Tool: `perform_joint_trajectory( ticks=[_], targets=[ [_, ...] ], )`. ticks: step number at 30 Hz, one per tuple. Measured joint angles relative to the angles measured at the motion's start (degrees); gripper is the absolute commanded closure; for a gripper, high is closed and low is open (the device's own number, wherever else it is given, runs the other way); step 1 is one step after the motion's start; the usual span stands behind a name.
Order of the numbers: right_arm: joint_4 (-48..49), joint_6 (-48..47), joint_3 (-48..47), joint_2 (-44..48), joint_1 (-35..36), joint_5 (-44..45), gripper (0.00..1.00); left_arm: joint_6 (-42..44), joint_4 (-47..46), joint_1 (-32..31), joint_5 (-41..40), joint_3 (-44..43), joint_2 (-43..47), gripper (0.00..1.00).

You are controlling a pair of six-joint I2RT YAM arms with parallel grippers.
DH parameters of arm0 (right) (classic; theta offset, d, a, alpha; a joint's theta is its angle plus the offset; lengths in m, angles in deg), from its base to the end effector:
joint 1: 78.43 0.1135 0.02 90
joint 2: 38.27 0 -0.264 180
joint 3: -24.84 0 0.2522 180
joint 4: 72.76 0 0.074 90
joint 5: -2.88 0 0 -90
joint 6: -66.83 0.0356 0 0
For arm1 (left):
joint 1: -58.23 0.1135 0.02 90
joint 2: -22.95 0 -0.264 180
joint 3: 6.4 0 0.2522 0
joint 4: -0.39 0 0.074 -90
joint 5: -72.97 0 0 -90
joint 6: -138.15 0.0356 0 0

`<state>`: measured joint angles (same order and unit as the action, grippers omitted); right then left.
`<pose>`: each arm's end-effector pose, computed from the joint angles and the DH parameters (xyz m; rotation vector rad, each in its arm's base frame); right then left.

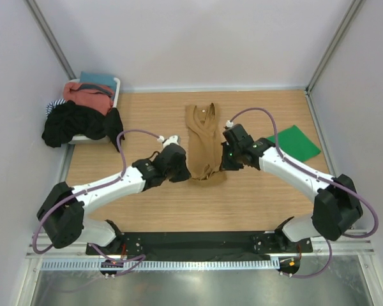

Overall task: Fold and stack the tank tops
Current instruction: Fold the tank top

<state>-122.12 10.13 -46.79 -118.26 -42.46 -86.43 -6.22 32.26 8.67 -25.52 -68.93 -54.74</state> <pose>0.2286 0.1654 0.2442 -0.0569 2.6393 0.4211 0.1866 -0.2109 0.2256 -0.1771 2.4837 -0.6578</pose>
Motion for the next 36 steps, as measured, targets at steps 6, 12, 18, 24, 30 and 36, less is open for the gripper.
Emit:
perform_joint_trajectory(
  ticks=[6,12,18,24,30,36],
  targets=[
    [0.0,-2.8,-9.2,-8.9,-5.7,-0.3,0.99,5.1,0.9,7.7,1.9,-7.9,-6.1,1.00],
    [-0.6,-5.0,-21.0,-21.1,-10.5,-1.4,0.99,10.5,1.4,12.5,2.2,-19.5,-19.5,1.00],
    [-2.1,-6.3,-33.4,-32.0,-12.2,-1.7,0.99,14.5,2.4,15.1,2.6,-29.8,-28.6,1.00],
    [-4.3,-6.6,-39.8,-36.2,-13.1,-1.7,0.99,16.5,2.8,16.7,2.6,-34.3,-30.7,1.00],
    [-6.2,-7.2,-43.6,-36.3,-13.9,-1.7,0.99,18.0,2.6,17.0,2.6,-34.6,-30.7,1.00],
    [-7.1,-7.6,-44.5,-36.3,-14.9,-1.9,0.99,19.6,1.0,17.1,2.3,-34.6,-30.7,1.00]
  ],
)
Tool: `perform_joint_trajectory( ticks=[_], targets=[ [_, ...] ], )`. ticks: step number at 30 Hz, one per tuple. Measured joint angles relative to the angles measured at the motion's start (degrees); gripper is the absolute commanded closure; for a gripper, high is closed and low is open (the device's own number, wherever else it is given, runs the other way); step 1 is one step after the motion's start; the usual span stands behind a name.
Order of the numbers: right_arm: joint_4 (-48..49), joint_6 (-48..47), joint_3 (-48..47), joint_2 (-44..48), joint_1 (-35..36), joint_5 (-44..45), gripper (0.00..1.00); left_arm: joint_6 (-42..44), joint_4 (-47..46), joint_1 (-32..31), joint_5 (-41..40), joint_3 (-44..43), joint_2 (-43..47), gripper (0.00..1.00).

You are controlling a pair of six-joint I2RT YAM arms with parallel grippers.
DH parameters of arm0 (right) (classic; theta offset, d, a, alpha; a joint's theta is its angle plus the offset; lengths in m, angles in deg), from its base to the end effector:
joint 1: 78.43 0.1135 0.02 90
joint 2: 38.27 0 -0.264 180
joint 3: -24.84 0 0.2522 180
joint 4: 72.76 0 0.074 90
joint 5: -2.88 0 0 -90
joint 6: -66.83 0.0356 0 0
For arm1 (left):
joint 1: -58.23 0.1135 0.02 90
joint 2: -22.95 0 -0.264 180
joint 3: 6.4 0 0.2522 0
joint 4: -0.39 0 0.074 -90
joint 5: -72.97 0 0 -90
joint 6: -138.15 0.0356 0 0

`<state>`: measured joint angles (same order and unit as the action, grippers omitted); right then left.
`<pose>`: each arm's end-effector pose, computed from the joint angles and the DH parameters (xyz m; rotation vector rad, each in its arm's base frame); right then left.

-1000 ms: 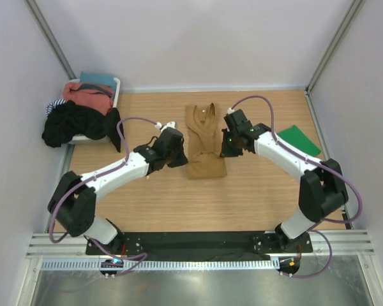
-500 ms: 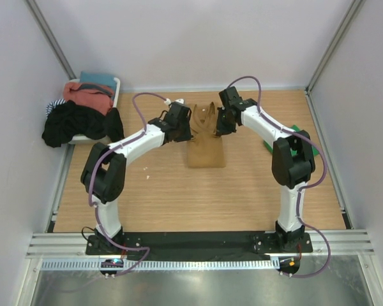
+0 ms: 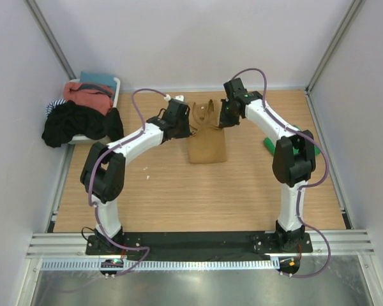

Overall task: Fold and stack the tank tops
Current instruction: Fold the tank top

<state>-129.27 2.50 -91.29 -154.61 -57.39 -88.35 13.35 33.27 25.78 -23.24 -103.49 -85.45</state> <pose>0.4192 0.1621 0.2575 0.0966 2.5949 0.3333 0.3641 -0.2270 0.2383 -0.1034 2.3795 -0.4496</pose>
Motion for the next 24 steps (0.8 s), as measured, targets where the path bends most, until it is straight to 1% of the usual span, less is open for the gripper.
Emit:
perform_joint_trajectory(
  ticks=[10,15,18,19,21,22,23,24],
  targets=[
    [-1.4,0.0,-4.9,-0.7,-1.9,-1.6,0.99,1.1,-1.9,2.2,0.1,-1.9,0.0,1.00],
    [-1.7,-0.1,-9.6,-3.6,-2.3,-2.4,0.99,1.2,-3.1,2.5,0.1,-2.7,-0.6,1.00],
    [-1.9,0.0,-12.7,-6.6,-2.4,-2.5,0.97,1.3,-3.9,2.9,0.3,-5.1,-2.9,1.00],
    [-2.0,0.0,-13.7,-7.7,-2.4,-2.5,0.94,1.3,-4.1,3.0,0.4,-6.2,-4.2,1.00],
    [-1.8,0.0,-15.9,-10.3,-2.5,-2.5,0.86,1.2,-4.2,3.6,0.9,-8.9,-7.2,0.94],
    [-1.6,0.1,-16.8,-11.6,-2.5,-2.5,0.70,1.2,-4.3,3.9,1.2,-10.1,-8.6,0.89],
    [-1.4,0.3,-17.4,-12.6,-2.6,-2.5,0.63,1.2,-4.2,4.3,1.7,-11.6,-10.3,0.69],
    [-1.4,0.3,-18.3,-13.9,-2.7,-2.5,0.59,1.4,-3.3,4.8,2.1,-13.5,-12.2,0.58]
  ],
)
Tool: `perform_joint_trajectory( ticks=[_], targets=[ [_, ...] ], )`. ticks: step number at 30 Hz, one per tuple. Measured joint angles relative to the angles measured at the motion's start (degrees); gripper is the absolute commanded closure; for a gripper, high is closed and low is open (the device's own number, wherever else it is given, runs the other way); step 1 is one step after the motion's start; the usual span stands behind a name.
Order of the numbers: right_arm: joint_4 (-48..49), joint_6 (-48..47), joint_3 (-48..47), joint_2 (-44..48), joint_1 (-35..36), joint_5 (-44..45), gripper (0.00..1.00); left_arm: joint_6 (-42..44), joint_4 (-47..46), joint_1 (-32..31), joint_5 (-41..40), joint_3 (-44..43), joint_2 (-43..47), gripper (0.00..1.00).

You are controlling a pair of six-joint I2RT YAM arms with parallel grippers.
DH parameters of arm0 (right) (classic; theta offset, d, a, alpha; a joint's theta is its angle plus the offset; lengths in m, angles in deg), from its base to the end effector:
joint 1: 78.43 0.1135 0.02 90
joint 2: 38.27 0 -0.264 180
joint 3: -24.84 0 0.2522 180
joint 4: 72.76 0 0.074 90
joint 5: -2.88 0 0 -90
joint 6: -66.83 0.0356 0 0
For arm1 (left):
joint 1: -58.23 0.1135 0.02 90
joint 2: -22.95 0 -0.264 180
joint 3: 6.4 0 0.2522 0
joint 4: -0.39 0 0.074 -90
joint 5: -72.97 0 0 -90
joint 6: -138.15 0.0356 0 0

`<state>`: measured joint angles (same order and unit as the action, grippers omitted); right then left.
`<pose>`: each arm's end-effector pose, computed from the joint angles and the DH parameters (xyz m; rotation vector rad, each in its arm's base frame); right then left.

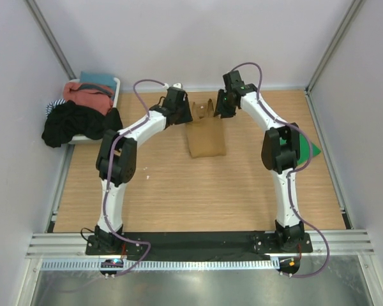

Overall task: Fold and stack the tank tops
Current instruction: Fold the tank top

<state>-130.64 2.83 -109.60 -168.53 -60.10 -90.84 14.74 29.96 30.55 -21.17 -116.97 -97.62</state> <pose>0.4805 0.1616 0.2451 0.1435 2.5469 0.3922 0.4325 -0.2240 0.2273 -0.1544 2.3003 -0.4799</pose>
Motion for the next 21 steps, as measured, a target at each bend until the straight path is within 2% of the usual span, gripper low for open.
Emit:
perform_joint_trajectory(
  ticks=[1,3,4,5,8,10,16,21],
  targets=[
    [0.1,0.0,-0.8,-1.2,-0.1,0.1,0.51,0.0,0.6,0.5,0.7,-2.0,-1.9,0.51],
    [0.6,-0.1,-1.3,-2.7,-0.4,0.4,0.44,-0.3,2.8,1.7,1.4,-5.6,-4.9,0.39],
    [0.5,-0.3,-1.2,-2.9,-0.5,0.7,0.43,-0.2,4.2,2.2,1.5,-7.1,-5.9,0.28],
    [0.7,-0.4,-1.0,-2.9,-0.6,0.9,0.42,0.1,5.4,2.8,1.5,-8.4,-6.5,0.27],
    [3.4,-0.5,2.9,-0.1,-0.9,1.3,0.42,0.9,7.4,3.9,1.0,-9.3,-5.9,0.26],
    [5.9,-0.6,9.2,4.2,-1.1,1.5,0.45,0.9,7.5,4.2,0.8,-7.8,-4.1,0.30],
    [11.7,-0.4,28.6,18.9,-1.2,-1.0,0.48,-0.7,3.2,2.3,2.2,11.4,11.4,0.44],
    [16.7,-0.3,39.9,24.3,-1.1,-3.9,0.44,-2.9,-3.1,-1.9,4.7,23.9,20.3,0.44]
  ],
)
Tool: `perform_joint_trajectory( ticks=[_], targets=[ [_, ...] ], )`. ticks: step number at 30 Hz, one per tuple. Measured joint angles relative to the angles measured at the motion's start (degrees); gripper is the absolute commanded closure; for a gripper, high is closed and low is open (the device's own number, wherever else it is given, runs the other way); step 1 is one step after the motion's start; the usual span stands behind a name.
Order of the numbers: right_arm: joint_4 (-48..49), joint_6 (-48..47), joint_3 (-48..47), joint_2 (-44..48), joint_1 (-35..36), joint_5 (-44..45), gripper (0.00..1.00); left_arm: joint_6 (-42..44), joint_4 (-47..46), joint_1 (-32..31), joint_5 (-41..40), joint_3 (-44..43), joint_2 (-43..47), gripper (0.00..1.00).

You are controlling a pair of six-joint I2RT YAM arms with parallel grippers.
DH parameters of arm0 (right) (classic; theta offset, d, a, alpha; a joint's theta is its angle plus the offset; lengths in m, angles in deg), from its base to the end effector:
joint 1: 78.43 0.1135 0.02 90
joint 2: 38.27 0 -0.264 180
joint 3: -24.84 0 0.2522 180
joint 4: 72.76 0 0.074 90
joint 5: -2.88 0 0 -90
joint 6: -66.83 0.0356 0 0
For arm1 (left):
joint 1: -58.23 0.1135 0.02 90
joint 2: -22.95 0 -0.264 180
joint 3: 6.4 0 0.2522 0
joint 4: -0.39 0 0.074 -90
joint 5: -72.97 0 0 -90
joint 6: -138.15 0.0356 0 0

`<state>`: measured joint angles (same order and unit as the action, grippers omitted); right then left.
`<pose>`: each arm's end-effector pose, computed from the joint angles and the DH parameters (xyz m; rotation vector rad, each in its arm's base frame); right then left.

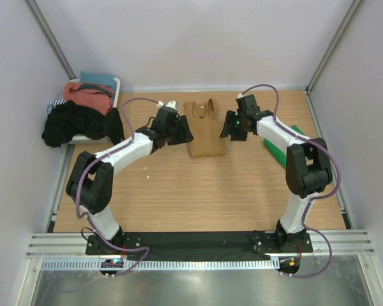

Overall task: Fold and stack the tank tops
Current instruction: Fold the tank top

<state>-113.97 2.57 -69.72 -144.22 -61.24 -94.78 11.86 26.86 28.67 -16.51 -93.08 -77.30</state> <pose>0.3866 0.1246 0.2307 0.1320 2.5383 0.4730 0.3443 -0.1957 0.2436 -0.1327 2.3417 -0.6029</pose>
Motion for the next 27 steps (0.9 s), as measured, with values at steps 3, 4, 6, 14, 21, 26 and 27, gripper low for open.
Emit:
perform_joint_trajectory(
  ticks=[3,4,6,14,21,26,27],
  targets=[
    [1.7,0.1,4.8,0.4,0.0,-1.5,0.44,-1.9,-3.6,-1.9,2.0,4.9,1.1,0.44],
    [2.3,0.2,6.4,0.4,0.0,-2.0,0.45,-2.4,-4.2,-2.1,2.5,5.7,0.7,0.44],
    [2.8,0.3,8.2,0.4,0.0,-2.7,0.46,-3.0,-4.6,-2.1,3.0,6.5,-0.2,0.44],
    [6.3,0.9,10.5,-0.3,0.3,-5.0,0.56,-4.9,-9.5,-3.1,4.5,6.4,-6.6,0.54],
    [8.2,1.1,11.2,-1.2,0.4,-6.8,0.73,-5.8,-11.0,-3.4,5.7,6.4,-10.5,0.67],
    [8.8,1.5,11.9,-1.7,0.6,-7.4,0.99,-6.8,-11.0,-3.4,5.6,6.4,-10.7,1.00],
    [8.8,1.6,12.3,-1.7,0.7,-7.4,0.99,-6.8,-10.9,-3.5,5.6,6.4,-10.7,1.00]
  ],
)
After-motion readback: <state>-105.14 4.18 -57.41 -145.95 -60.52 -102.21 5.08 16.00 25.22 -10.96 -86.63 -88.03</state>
